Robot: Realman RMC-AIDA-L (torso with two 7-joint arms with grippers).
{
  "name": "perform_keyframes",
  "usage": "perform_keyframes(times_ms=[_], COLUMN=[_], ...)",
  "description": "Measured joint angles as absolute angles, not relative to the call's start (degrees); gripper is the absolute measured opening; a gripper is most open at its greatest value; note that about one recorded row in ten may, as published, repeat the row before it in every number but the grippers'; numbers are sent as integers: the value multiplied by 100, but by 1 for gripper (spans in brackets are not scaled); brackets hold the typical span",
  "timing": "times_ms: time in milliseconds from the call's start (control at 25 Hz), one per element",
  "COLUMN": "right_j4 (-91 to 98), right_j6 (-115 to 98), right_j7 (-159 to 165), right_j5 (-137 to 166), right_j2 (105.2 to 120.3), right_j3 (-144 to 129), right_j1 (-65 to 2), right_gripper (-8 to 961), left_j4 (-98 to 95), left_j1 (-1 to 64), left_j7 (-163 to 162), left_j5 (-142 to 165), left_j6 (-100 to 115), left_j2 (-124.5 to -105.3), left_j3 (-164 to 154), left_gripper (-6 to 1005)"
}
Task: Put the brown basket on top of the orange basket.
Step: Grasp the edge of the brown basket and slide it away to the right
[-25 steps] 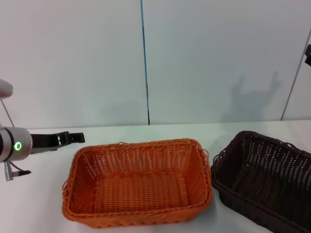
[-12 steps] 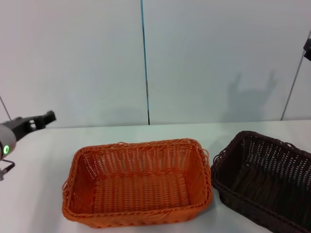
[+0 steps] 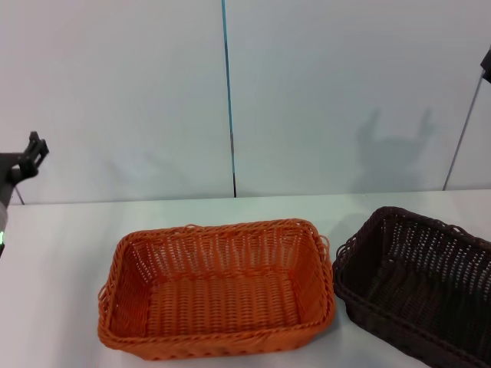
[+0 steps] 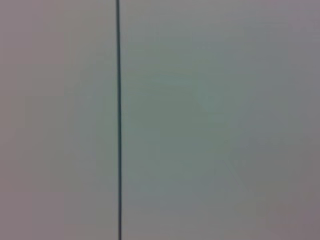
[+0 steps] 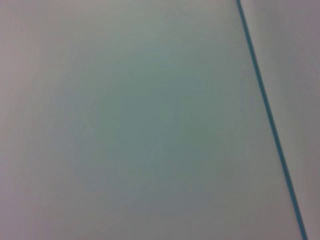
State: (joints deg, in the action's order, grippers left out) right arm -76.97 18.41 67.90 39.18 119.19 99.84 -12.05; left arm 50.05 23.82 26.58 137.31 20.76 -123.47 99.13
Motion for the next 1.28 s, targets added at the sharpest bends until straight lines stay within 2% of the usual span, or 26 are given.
perform_keyframes(times_ms=[360,680,960,1280], right_j4=[-7706,-7604,-7325,-6893], right_j6=[1814,1447,1446,1533], right_j7=[7030,7374,8321,8971], right_j5=[3930,3938,3937,4759], right_j2=[11886,11837,11799,11698], right_j3=[9934,9752,9701,9640], right_j1=[-1277,-1360,-1406,-1581], right_gripper=[853,851,849,847], left_j4=[5064,5668,5774,5650], left_j1=[2151,1991,1931,1920], left_j7=[2489,2476,2408,2216], left_j5=[14403,14394,14375,14373], left_j6=[2329,877,932,964], left_j2=[-12338,-12276,-12290,-12262], left_j3=[9584,9932,10226,10514], left_gripper=[901,900,887,887])
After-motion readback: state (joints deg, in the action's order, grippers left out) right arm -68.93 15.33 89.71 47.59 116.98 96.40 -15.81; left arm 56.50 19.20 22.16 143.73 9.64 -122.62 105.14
